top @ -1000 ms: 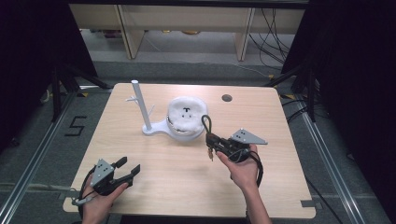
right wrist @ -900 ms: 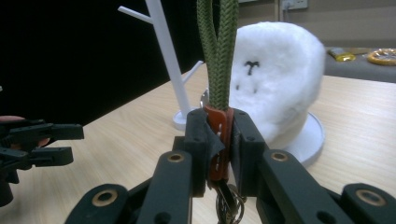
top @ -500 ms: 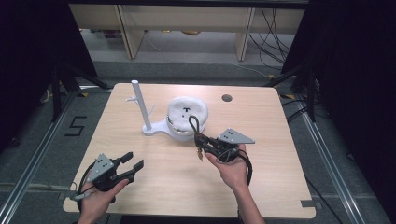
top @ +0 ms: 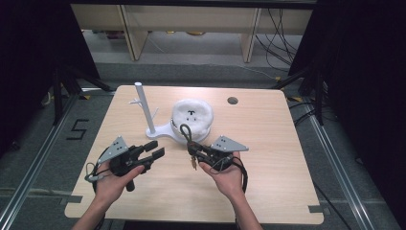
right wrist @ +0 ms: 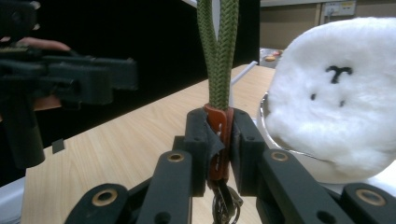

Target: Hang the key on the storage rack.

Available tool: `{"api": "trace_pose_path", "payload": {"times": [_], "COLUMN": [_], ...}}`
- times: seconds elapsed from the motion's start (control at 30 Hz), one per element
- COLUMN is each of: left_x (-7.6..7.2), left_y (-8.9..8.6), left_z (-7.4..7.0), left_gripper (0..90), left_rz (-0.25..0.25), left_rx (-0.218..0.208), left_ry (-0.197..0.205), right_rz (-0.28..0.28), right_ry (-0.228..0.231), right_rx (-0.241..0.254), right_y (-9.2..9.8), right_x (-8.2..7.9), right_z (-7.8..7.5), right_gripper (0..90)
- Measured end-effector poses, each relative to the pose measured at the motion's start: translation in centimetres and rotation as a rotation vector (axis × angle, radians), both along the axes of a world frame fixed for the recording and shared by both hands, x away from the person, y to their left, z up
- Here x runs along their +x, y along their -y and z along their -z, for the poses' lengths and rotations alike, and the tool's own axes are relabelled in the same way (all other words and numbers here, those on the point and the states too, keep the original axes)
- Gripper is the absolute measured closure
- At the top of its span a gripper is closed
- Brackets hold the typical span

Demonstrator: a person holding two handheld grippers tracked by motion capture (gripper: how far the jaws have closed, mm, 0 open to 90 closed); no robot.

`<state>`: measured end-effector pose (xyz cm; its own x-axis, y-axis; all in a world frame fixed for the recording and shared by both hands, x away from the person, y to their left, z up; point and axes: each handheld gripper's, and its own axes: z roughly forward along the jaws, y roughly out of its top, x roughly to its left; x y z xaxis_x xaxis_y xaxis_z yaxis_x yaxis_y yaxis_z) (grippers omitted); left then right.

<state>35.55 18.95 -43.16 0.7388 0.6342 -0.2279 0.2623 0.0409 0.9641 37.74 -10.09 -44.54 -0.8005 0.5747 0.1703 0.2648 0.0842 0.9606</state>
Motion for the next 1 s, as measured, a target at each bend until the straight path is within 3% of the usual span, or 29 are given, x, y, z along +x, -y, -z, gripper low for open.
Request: {"api": "trace_pose_path", "payload": {"times": [0.13, 0.23, 0.3, 0.4, 0.57, 1.0], "left_x": [1.0, 1.7, 1.9, 2.3, 2.8, 2.8], "left_y": [0.9, 1.5, 1.8, 2.2, 2.6, 2.9], "left_z": [-0.4, -0.6, -0.6, -0.7, -0.6, -0.7], "left_gripper": [59.4, 60.8, 61.2, 62.1, 64.7, 74.8], "left_rz": [0.024, 0.045, 0.058, 0.070, 0.091, 0.107], "left_rx": [-0.018, -0.031, -0.051, -0.071, -0.101, -0.136], "left_ry": [-0.019, -0.036, -0.049, -0.062, -0.090, -0.080], "right_rz": [-0.001, -0.012, -0.012, -0.028, -0.030, -0.043], "right_ry": [-0.029, 0.000, -0.022, -0.007, -0.018, -0.006], "right_rx": [0.000, 0.003, 0.002, -0.002, 0.002, 0.009], "right_y": [-0.6, -0.8, -1.0, -1.2, -1.5, -2.0], "right_x": [-0.3, -0.1, -0.4, -0.3, -0.5, -0.7], "right_z": [0.2, 0.4, 0.4, 0.5, 0.6, 0.6], "right_gripper": [79.5, 79.5, 79.5, 79.5, 79.5, 79.5]}}
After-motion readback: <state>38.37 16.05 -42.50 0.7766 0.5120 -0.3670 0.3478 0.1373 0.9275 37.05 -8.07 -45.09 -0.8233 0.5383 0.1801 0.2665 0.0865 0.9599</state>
